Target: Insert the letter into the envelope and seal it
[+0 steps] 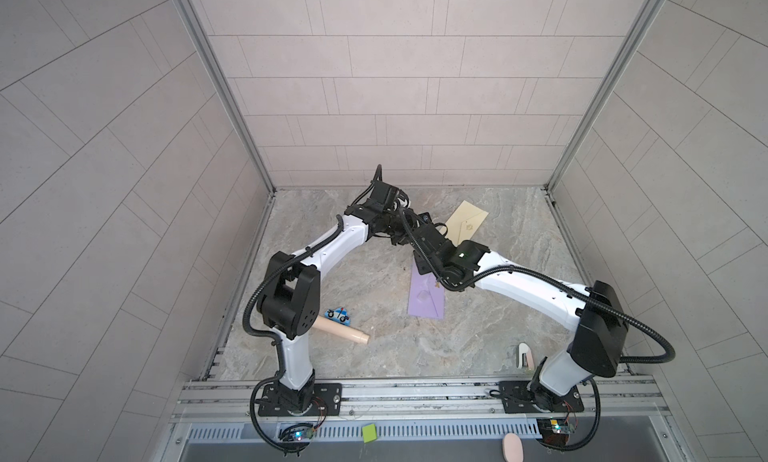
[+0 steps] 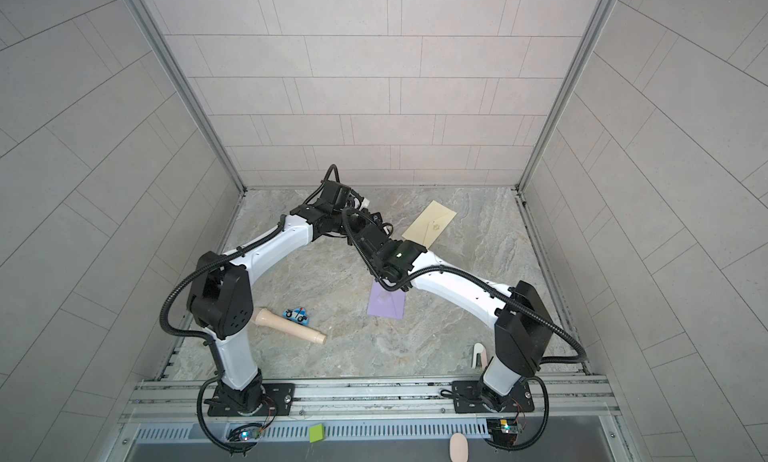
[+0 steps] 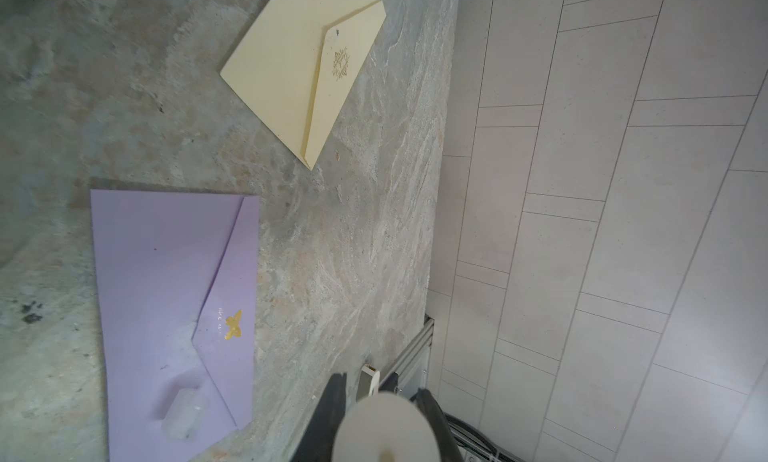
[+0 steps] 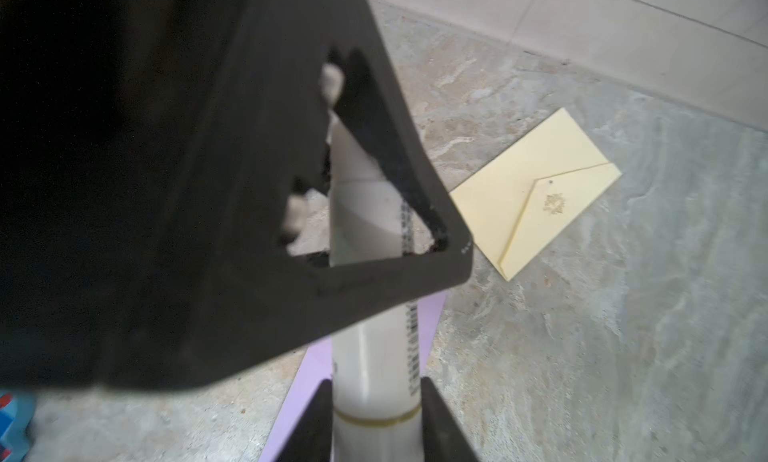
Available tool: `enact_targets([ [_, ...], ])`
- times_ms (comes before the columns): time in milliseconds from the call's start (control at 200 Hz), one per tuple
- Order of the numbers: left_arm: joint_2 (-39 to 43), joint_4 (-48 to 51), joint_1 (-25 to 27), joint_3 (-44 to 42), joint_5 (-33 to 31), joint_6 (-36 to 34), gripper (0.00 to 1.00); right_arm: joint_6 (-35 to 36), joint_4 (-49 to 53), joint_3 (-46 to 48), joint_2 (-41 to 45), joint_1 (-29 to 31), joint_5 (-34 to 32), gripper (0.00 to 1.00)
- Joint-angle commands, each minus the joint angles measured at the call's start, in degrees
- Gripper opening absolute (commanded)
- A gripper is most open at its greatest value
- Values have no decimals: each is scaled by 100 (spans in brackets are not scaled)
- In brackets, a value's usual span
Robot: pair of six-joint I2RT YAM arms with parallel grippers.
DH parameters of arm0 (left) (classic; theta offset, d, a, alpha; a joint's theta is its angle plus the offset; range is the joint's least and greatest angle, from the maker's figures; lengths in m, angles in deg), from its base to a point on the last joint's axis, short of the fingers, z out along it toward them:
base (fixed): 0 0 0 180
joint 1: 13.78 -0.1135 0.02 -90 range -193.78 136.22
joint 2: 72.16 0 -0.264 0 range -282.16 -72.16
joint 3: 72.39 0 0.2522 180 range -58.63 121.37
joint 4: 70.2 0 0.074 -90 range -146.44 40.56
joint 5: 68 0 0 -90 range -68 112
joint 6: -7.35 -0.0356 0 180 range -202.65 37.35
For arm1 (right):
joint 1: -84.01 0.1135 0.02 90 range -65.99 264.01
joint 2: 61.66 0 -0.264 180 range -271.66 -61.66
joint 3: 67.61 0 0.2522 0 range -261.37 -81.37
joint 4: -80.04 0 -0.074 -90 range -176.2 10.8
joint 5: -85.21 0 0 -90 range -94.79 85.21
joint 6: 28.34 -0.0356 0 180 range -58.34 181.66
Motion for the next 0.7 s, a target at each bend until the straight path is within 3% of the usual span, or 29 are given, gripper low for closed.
enact_targets([
  [0,71,-68,16,104,-105,-105,0,64,-694,510,928,-504,1377,99],
  [150,256,-752,-36,-181,-11,4,0,-924,-2269,1648,1844,-1745,3830,100],
  [295,417,-2324,-41,-632,356,744,0,-2151,-4005,2608,2175,-2516,5307,95],
  [445,420,-4427,-46,-1145,524,1956,0,-2834,-5072,2900,1973,-2563,5766,75],
  [500,408,-4872,-44,-1238,489,2238,0,-3026,-5379,2969,1885,-2560,5814,73],
  [695,444,-5117,-45,-1295,422,2382,0,-3195,-5828,3053,1710,-2563,5613,67],
])
